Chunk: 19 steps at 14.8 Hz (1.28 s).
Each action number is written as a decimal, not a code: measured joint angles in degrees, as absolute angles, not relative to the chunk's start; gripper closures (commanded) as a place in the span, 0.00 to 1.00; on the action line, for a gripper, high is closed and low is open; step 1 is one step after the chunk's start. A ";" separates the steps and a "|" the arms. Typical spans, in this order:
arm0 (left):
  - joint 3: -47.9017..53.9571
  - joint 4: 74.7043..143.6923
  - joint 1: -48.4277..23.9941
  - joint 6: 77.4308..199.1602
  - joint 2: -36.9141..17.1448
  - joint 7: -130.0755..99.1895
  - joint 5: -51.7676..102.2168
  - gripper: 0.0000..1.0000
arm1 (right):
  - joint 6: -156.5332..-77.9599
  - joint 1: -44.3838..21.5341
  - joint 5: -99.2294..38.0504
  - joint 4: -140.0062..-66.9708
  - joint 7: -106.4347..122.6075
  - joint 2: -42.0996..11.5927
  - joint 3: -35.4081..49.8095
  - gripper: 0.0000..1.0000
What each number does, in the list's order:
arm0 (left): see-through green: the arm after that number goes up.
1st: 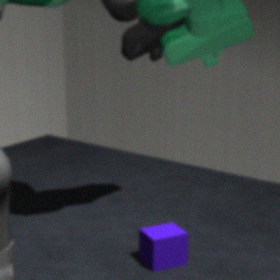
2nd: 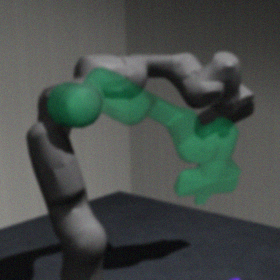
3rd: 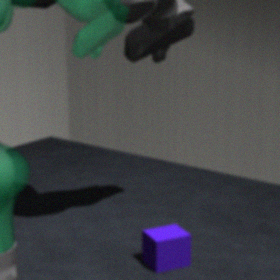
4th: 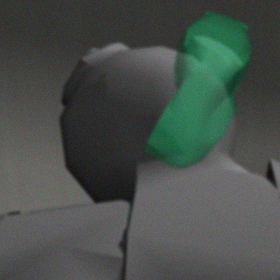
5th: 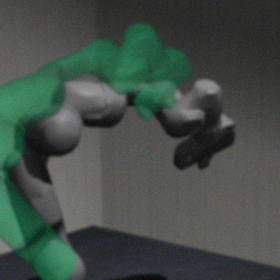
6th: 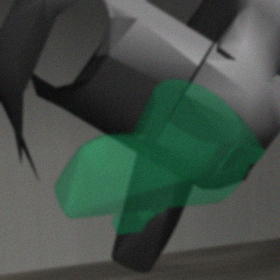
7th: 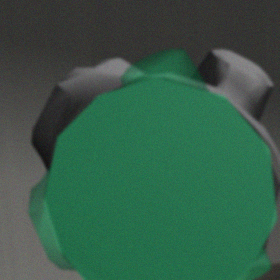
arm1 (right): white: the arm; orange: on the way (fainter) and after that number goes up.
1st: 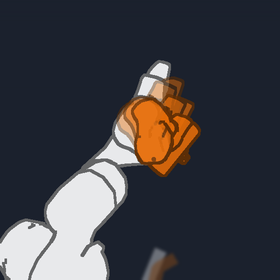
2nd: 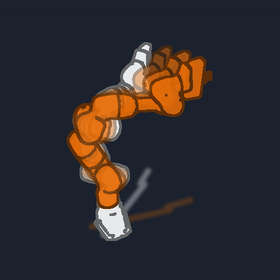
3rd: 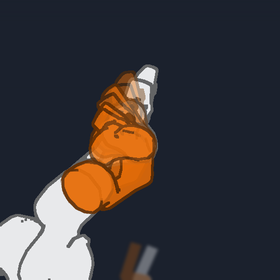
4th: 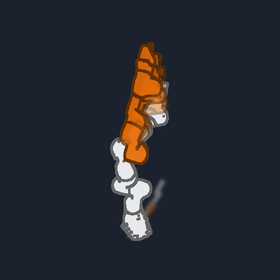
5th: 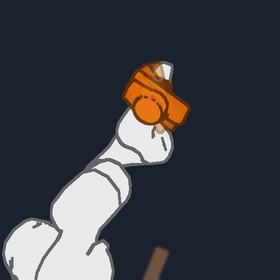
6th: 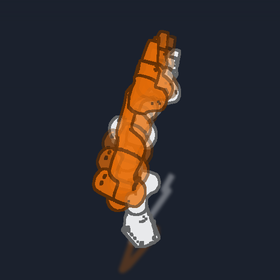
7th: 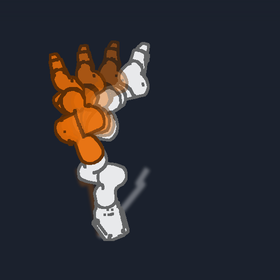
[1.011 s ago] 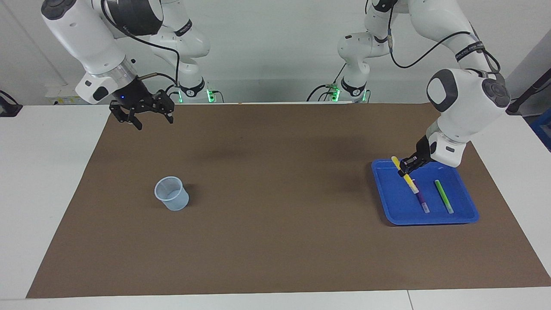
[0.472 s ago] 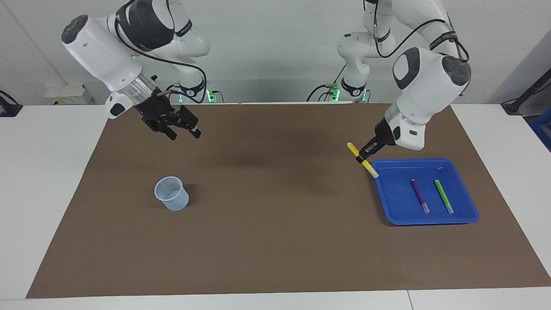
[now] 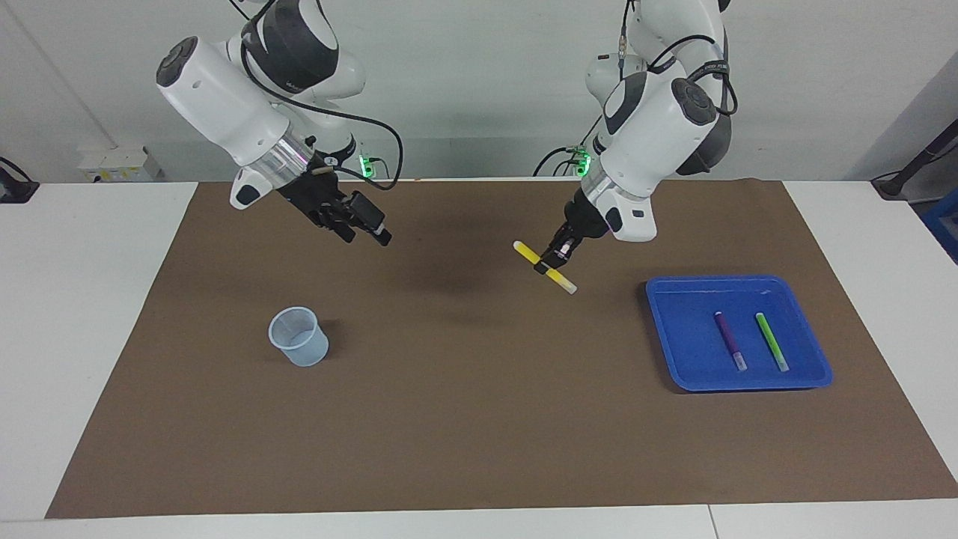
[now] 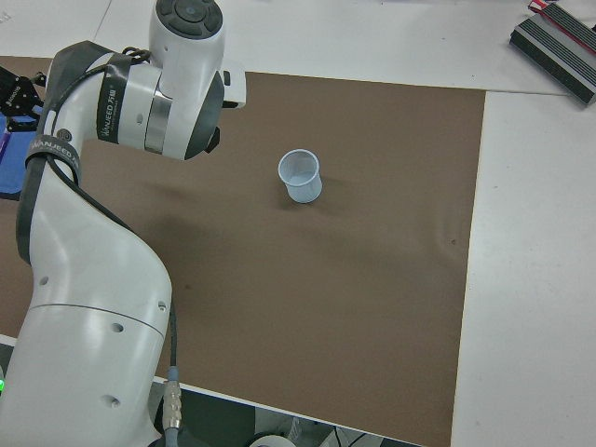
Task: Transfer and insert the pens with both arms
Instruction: 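Lift the yellow pen with the left gripper while the right gripper approaches, then grasp the yellow pen with the right gripper and open the left gripper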
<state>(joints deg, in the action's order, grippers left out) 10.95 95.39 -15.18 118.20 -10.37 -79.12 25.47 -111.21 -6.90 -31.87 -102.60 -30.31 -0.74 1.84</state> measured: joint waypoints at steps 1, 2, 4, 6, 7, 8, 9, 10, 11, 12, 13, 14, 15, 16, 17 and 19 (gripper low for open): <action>10.92 95.61 -15.50 120.40 -10.41 -83.72 28.01 0.88 | -111.26 -6.88 -32.51 -102.60 -31.63 -0.74 1.79 0.00; 10.91 95.83 -15.72 122.55 -10.45 -88.31 29.45 0.88 | -111.51 -6.92 -32.62 -102.60 -32.69 -0.74 1.80 0.00; 10.88 96.47 -17.38 126.93 -10.58 -97.20 30.46 0.88 | -112.76 -7.61 -32.68 -102.60 -33.52 -0.74 1.89 0.00; 10.91 97.93 -21.31 134.09 -10.70 -105.14 30.62 0.88 | -113.72 -8.90 -32.68 -102.59 -33.74 -0.74 1.99 0.00; 10.90 98.77 -23.20 137.66 -10.75 -108.86 30.63 0.88 | -113.79 -9.31 -32.68 -102.56 -33.75 -0.74 2.04 0.00; 10.91 99.56 -24.74 140.42 -10.77 -112.07 30.63 0.88 | -113.80 -9.62 -32.68 -102.54 -33.75 -0.74 2.16 0.00; 10.88 100.15 -25.85 142.07 -10.77 -114.08 30.63 0.88 | -113.85 -10.12 -32.69 -102.52 -33.75 -0.74 2.31 0.00; 10.83 100.45 -26.58 142.77 -10.78 -115.00 30.63 0.88 | -114.10 -10.71 -32.69 -102.51 -33.74 -0.74 2.44 0.00; 10.83 100.58 -27.08 143.05 -10.77 -115.45 30.63 0.88 | -114.62 -11.21 -32.69 -102.51 -33.59 -0.74 2.55 0.00; 10.80 100.63 -27.49 143.35 -10.78 -115.82 30.64 0.88 | -114.96 -11.51 -32.69 -102.51 -33.26 -0.74 2.61 0.00; 10.79 100.65 -27.82 144.04 -10.77 -116.53 30.65 0.89 | -115.03 -11.62 -32.69 -102.51 -32.76 -0.74 2.61 0.00; 10.75 100.66 -28.28 144.98 -10.77 -117.52 30.65 0.89 | -115.03 -11.62 -32.69 -102.51 -32.05 -0.74 2.59 0.00; 10.76 100.72 -28.95 145.98 -10.77 -118.19 30.65 0.89 | -115.07 -11.62 -32.69 -102.51 -31.58 -0.74 2.55 0.00; 10.74 100.88 -29.74 146.97 -10.78 -118.54 30.65 0.90 | -115.37 -11.62 -32.69 -102.51 -31.14 -0.74 2.54 0.00; 10.76 101.04 -30.64 147.76 -10.78 -118.82 30.65 0.90 | -116.15 -11.62 -32.69 -102.51 -30.88 -0.74 2.54 0.00; 10.76 101.58 -32.54 149.52 -10.78 -119.18 30.65 0.90 | -117.33 -11.64 -32.69 -102.51 -30.58 -0.77 2.59 0.02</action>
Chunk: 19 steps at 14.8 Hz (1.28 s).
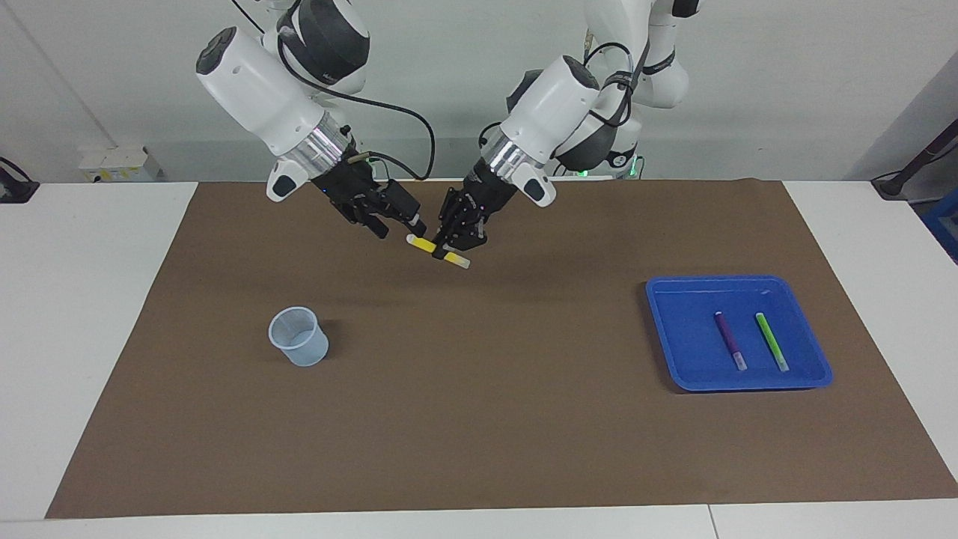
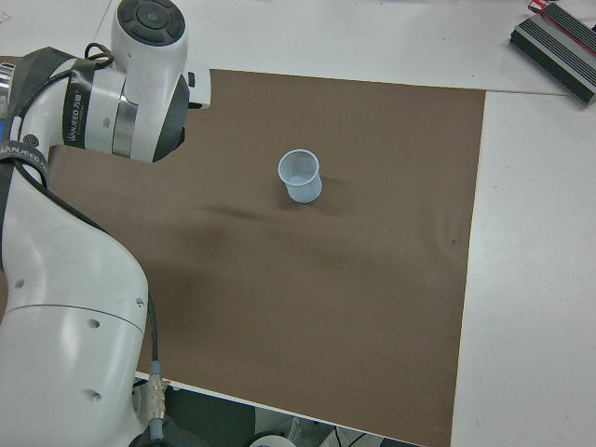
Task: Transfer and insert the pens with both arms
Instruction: 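Grasp the yellow pen with the right gripper and open the left gripper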
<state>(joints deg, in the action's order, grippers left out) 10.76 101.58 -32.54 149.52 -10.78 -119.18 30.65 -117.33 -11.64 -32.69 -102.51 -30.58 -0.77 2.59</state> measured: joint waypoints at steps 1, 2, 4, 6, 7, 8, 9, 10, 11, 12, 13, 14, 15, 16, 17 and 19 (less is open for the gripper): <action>10.77 101.96 -33.36 150.42 -10.79 -119.22 30.65 0.90 | -117.52 -11.65 -32.69 -102.51 -30.08 -0.79 2.61 0.05; 10.74 102.35 -34.09 151.22 -10.79 -119.24 30.65 0.90 | -117.59 -11.65 -32.69 -102.51 -29.32 -0.80 2.61 0.09; 10.74 102.80 -34.91 152.18 -10.79 -119.30 30.65 0.90 | -117.62 -11.65 -32.69 -102.51 -28.07 -0.81 2.61 0.20; 10.66 102.92 -34.96 153.10 -10.78 -119.31 30.65 0.90 | -117.61 -11.64 -32.69 -102.51 -27.40 -0.84 2.60 0.27; 10.57 102.94 -34.96 153.38 -10.79 -119.31 30.65 0.90 | -117.61 -11.63 -32.69 -102.54 -27.02 -0.85 2.55 0.27; 10.50 102.94 -34.96 153.51 -10.79 -119.31 30.65 0.90 | -117.59 -11.63 -32.69 -102.58 -26.78 -0.86 2.51 0.27; 10.48 102.95 -34.96 153.68 -10.79 -119.31 30.65 0.90 | -117.45 -11.62 -32.69 -102.66 -26.65 -0.86 2.50 0.27; 10.47 102.95 -34.96 153.91 -10.79 -119.32 30.65 0.90 | -117.14 -11.61 -32.69 -102.75 -26.55 -0.86 2.49 0.31; 10.47 102.96 -34.96 154.10 -10.78 -119.32 30.65 0.90 | -116.93 -11.60 -32.69 -102.82 -26.51 -0.86 2.48 0.35; 10.47 102.99 -34.96 154.30 -10.79 -119.34 30.65 0.90 | -116.74 -11.59 -32.69 -102.87 -26.49 -0.86 2.47 0.39; 10.45 103.02 -34.96 154.71 -10.79 -119.36 30.65 0.90 | -116.63 -11.58 -32.68 -102.90 -26.48 -0.86 2.47 0.44; 10.44 103.11 -34.96 155.48 -10.79 -119.37 30.65 0.90 | -116.55 -11.59 -32.68 -102.91 -26.47 -0.86 2.47 0.47; 10.40 103.19 -34.96 156.10 -10.79 -119.37 30.66 0.90 | -116.52 -11.58 -32.68 -102.92 -26.47 -0.86 2.47 0.50; 10.37 103.28 -34.96 156.48 -10.79 -119.38 30.66 0.90 | -116.52 -11.58 -32.68 -102.92 -26.39 -0.86 2.47 0.53; 10.35 103.39 -34.95 156.61 -10.79 -119.38 30.66 0.90 | -116.51 -11.58 -32.68 -102.93 -26.26 -0.86 2.46 0.54; 10.35 103.74 -34.96 156.93 -10.80 -119.38 30.66 0.90 | -116.51 -11.56 -32.68 -102.93 -25.94 -0.86 2.45 0.55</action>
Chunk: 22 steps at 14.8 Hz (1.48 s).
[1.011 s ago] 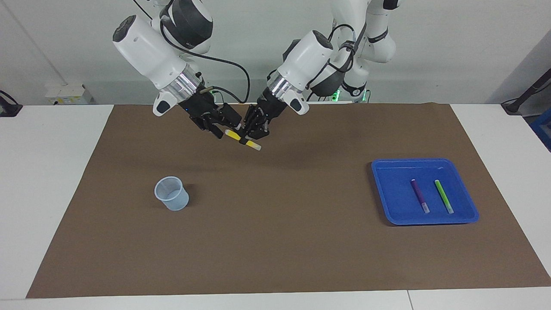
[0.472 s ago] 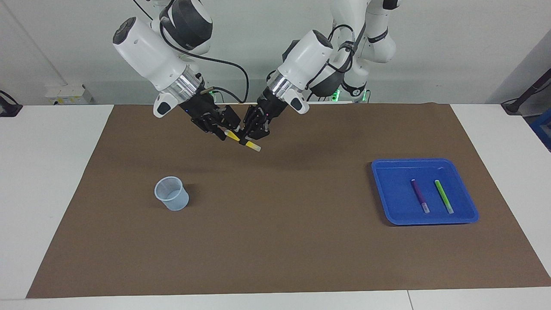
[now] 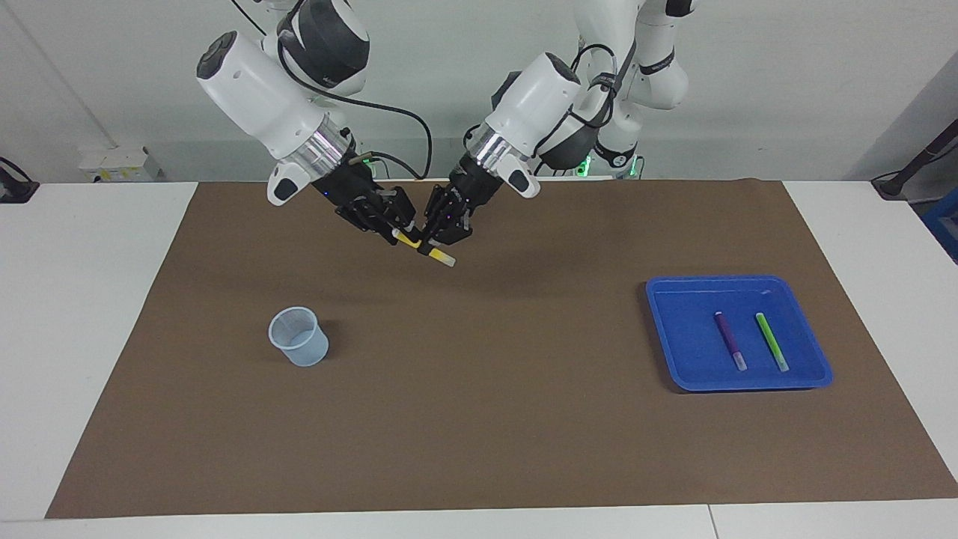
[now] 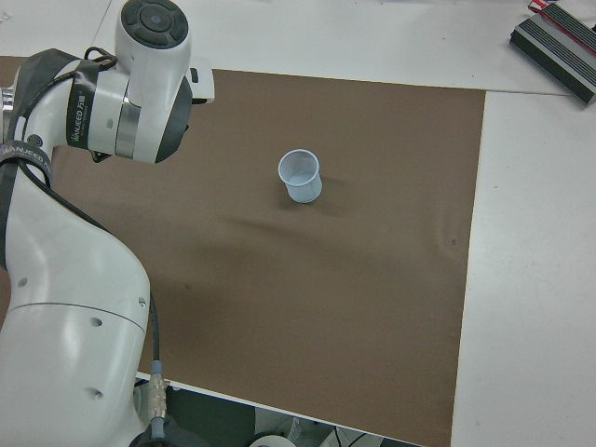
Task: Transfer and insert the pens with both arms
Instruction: 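Grasp the yellow pen with the right gripper and open the left gripper, then insert the yellow pen into the cup while the left gripper returns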
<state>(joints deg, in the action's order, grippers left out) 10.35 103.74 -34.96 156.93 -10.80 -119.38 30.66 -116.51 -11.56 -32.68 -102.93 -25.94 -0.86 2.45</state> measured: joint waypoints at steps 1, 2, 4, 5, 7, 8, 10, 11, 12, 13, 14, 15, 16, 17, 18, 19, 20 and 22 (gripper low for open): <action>10.35 103.88 -34.96 157.13 -10.80 -119.38 30.66 0.90 | -116.51 -11.55 -32.68 -102.93 -25.84 -0.86 2.44 0.57; 10.35 103.94 -34.96 157.25 -10.80 -119.39 30.66 0.90 | -116.51 -11.55 -32.68 -102.93 -25.76 -0.86 2.44 0.60; 10.35 104.02 -34.96 157.40 -10.80 -119.39 30.66 0.90 | -116.51 -11.55 -32.68 -102.93 -25.69 -0.86 2.43 0.65; 10.35 104.05 -34.96 157.52 -10.80 -119.39 30.66 0.90 | -116.51 -11.55 -32.68 -102.93 -25.68 -0.86 2.43 0.67; 10.36 104.06 -34.96 158.04 -10.80 -119.40 30.66 0.90 | -116.51 -11.55 -32.68 -102.93 -25.67 -0.86 2.43 0.79; 10.36 104.06 -34.96 158.24 -10.80 -119.40 30.66 0.90 | -116.51 -11.55 -32.68 -102.93 -25.65 -0.86 2.43 0.88; 10.43 104.17 -34.99 158.40 -10.83 -119.42 30.66 0.90 | -116.51 -11.56 -32.67 -102.89 -25.14 -0.85 2.45 1.00; 10.48 104.18 -35.00 158.53 -10.90 -119.84 30.78 0.90 | -116.52 -11.57 -32.80 -102.86 -24.99 -0.82 2.49 1.00; 10.50 104.19 -35.01 158.62 -10.92 -120.03 30.79 0.89 | -116.52 -11.56 -32.80 -102.86 -24.91 -0.82 2.48 1.00; 10.50 104.20 -35.02 158.66 -10.94 -120.09 30.80 0.87 | -116.53 -11.56 -32.81 -102.86 -24.79 -0.82 2.48 1.00; 10.51 104.20 -35.02 158.68 -10.94 -120.13 30.80 0.75 | -116.53 -11.56 -32.81 -102.86 -24.57 -0.82 2.47 1.00; 10.51 104.20 -35.02 158.68 -10.94 -120.13 30.80 0.67 | -116.53 -11.56 -32.81 -102.86 -24.44 -0.82 2.47 1.00; 10.52 104.20 -35.03 158.68 -10.94 -120.05 30.80 0.52 | -116.52 -11.55 -32.80 -102.86 -24.16 -0.82 2.46 1.00; 10.47 104.20 -35.03 158.69 -10.94 -119.96 30.80 0.37 | -116.52 -11.50 -32.80 -102.88 -23.90 -0.84 2.41 1.00; 10.44 104.20 -35.03 158.68 -10.94 -119.89 30.80 0.31 | -116.52 -11.41 -32.80 -102.88 -23.70 -0.85 2.36 1.00; 10.44 104.20 -35.03 158.68 -10.94 -119.85 30.80 0.31 | -116.52 -11.29 -32.79 -102.88 -23.40 -0.85 2.30 1.00; 10.44 104.20 -35.03 158.66 -10.93 -119.83 30.79 0.31 | -116.48 -11.11 -32.79 -102.88 -23.04 -0.85 2.24 1.00; 10.35 104.18 -35.01 157.24 -10.73 -119.80 30.78 0.32 | -115.86 -10.69 -32.40 -102.84 -21.62 -0.85 2.08 1.00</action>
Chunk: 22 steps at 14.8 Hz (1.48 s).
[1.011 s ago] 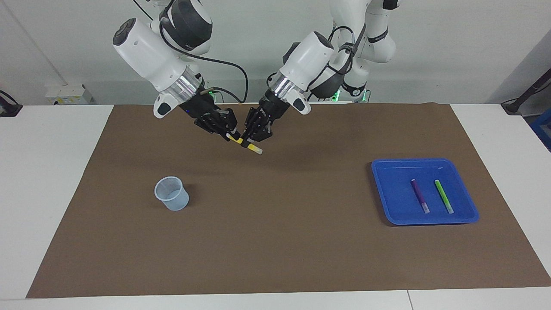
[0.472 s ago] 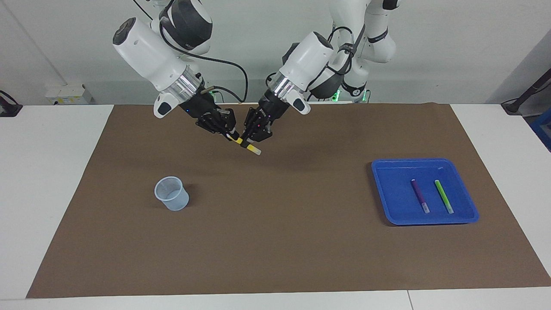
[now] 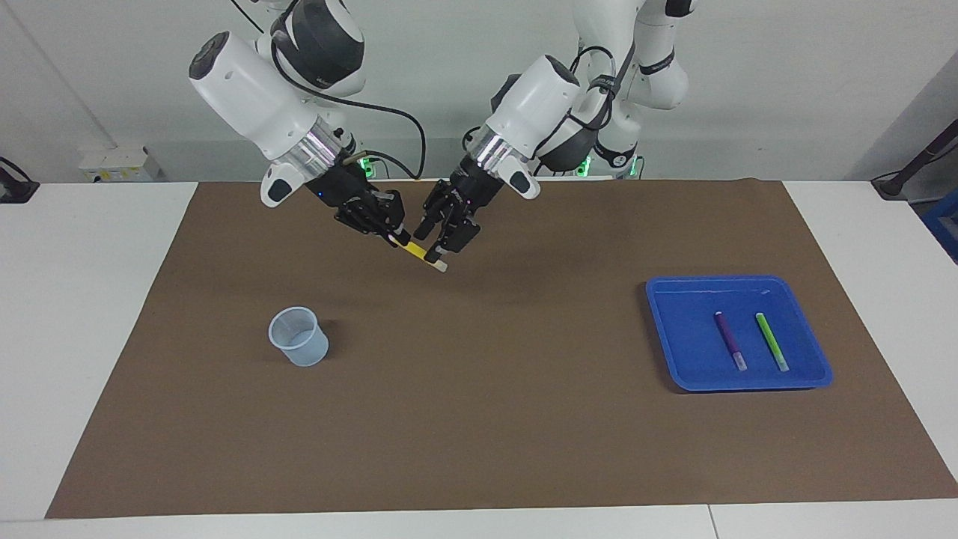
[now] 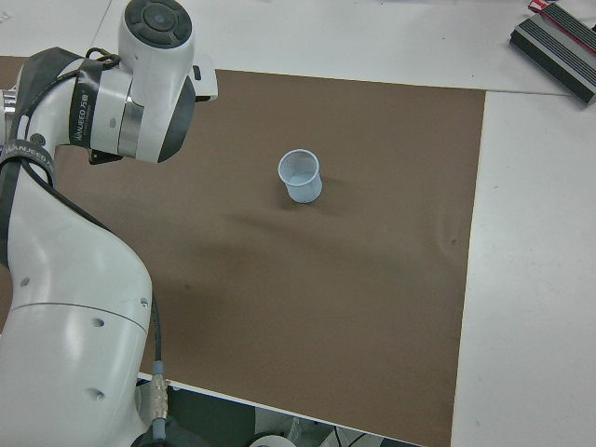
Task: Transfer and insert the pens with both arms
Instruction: 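Insert the yellow pen into the cup while the left gripper returns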
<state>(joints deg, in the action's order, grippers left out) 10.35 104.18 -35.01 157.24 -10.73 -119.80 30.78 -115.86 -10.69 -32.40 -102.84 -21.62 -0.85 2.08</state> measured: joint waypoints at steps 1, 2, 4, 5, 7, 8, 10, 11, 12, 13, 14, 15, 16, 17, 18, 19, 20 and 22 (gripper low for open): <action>10.12 104.11 -34.95 155.46 -10.42 -119.70 30.75 0.34 | -115.23 -10.40 -31.31 -102.75 -20.50 -0.85 1.96 1.00; 9.74 104.01 -34.77 153.84 -9.90 -119.30 30.70 0.37 | -114.36 -9.80 -29.51 -102.58 -19.37 -0.85 1.91 1.00; 9.16 103.87 -33.15 150.47 -8.42 -116.95 30.60 0.42 | -112.56 -8.06 -26.28 -102.18 -15.91 -0.85 1.83 1.00; 9.00 103.79 -32.00 147.94 -7.45 -115.07 30.20 0.42 | -111.82 -7.05 -24.97 -102.07 -13.45 -0.84 1.77 1.00; 8.88 103.65 -29.66 141.55 -5.08 -111.02 26.80 0.42 | -110.52 -4.77 -21.59 -102.09 -9.00 -0.86 1.66 1.00; 8.85 103.58 -28.69 138.36 -3.69 -109.37 24.41 0.42 | -110.03 -3.56 -19.18 -102.16 -7.01 -0.88 1.64 1.00; 8.80 103.48 -26.80 132.45 -1.01 -104.91 20.76 0.42 | -109.71 -1.63 -14.18 -102.36 -3.19 -1.08 1.56 1.00; 8.77 103.33 -25.86 129.45 -0.03 -101.80 20.11 0.42 | -109.70 -0.92 -11.78 -102.46 -1.77 -1.32 1.56 1.00; 8.73 103.19 -24.83 126.59 0.57 -98.30 19.49 0.42 | -109.70 -0.32 -9.63 -102.54 -0.58 -1.64 1.55 1.00; 8.69 103.13 -23.68 124.11 0.92 -94.37 18.95 0.43 | -109.71 0.14 -7.77 -102.57 0.54 -2.09 1.54 1.00; 8.64 103.10 -22.43 122.01 1.07 -90.06 18.43 0.43 | -109.82 0.46 -6.09 -102.58 1.52 -2.63 1.53 1.00; 8.62 103.09 -20.80 119.98 1.07 -85.07 18.01 0.43 | -110.42 0.67 -4.51 -102.60 2.32 -3.34 1.52 1.00; 8.59 103.09 -18.94 118.07 1.08 -79.72 17.88 0.43 | -111.34 0.88 -3.40 -102.60 2.94 -4.15 1.52 1.00; 8.54 103.09 -16.95 116.42 1.11 -74.20 17.82 0.43 | -112.36 1.05 -2.71 -102.60 3.29 -5.02 1.52 1.00; 8.49 103.09 -14.82 114.75 1.19 -68.93 17.75 0.43 | -113.33 1.15 -2.33 -102.59 3.64 -5.88 1.52 1.00; 8.46 103.08 -12.52 112.92 1.33 -63.53 17.65 0.43 | -114.05 1.16 -2.01 -102.56 3.78 -6.61 1.52 1.00; 8.42 103.08 -10.00 111.01 1.50 -57.44 17.60 0.43 | -114.65 1.15 -1.73 -102.53 3.83 -7.12 1.54 1.00; 8.30 103.09 -5.36 108.13 1.86 -45.84 17.56 0.47 | -115.82 1.15 -1.09 -102.51 3.84 -7.67 1.57 1.00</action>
<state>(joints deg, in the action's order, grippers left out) 8.30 103.09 -5.36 108.13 1.86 -45.84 17.56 -115.82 1.15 -1.09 -102.51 3.84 -7.67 1.57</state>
